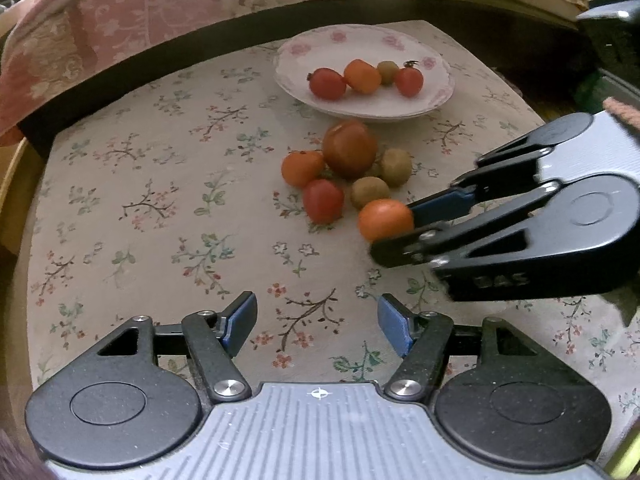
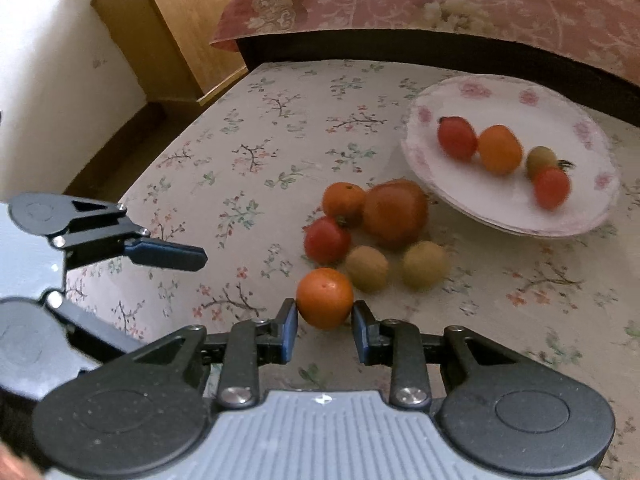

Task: Organize fruits
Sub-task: 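Grasp an orange with the right tool while the left tool grasps a red tomato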

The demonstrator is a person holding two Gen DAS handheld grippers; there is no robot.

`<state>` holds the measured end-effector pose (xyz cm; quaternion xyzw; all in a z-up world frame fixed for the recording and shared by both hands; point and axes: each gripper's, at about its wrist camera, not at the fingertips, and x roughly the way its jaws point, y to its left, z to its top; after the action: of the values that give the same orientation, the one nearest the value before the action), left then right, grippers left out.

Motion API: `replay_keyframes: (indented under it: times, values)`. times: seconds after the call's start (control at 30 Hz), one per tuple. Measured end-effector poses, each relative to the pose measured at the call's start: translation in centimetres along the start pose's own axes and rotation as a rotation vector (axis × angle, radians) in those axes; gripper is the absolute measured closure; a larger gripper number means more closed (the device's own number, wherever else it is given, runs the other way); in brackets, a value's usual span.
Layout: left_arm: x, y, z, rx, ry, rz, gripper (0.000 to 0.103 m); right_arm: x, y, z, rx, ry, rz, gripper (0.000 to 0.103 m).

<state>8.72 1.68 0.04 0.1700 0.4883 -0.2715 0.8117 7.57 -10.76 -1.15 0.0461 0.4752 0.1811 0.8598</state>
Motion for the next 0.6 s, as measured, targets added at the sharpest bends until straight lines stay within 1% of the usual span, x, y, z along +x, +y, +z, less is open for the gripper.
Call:
replay_keyframes:
  times: [0.13, 0.17, 0.27, 0.43, 0.57, 0.6]
  values:
    - [0.5, 0.1, 0.8, -0.012, -0.018, -0.027, 0.03, -1.6, -1.2, -0.8, 0.003, 0.012, -0.03, 0.072]
    - [0.7, 0.1, 1.1, -0.014, -0.026, -0.028, 0.032, -1.9, -1.5, -1.0, 0.008, 0.017, -0.036, 0.072]
    - [1.5, 0.0, 2.0, -0.014, -0.042, -0.013, 0.036, -2.2, -2.2, -1.5, 0.022, 0.023, -0.052, 0.072]
    - [3.2, 0.0, 3.2, -0.022, -0.045, 0.017, 0.041, -1.7, -2.7, -1.9, 0.031, 0.039, -0.039, 0.072]
    - [4.1, -0.1, 3.8, -0.034, -0.052, 0.029, 0.044, -1.7, -3.4, -1.8, 0.037, 0.034, -0.03, 0.072]
    - [4.2, -0.1, 4.0, -0.039, -0.059, 0.026, 0.047, -1.6, -3.6, -1.7, 0.041, 0.034, -0.031, 0.072]
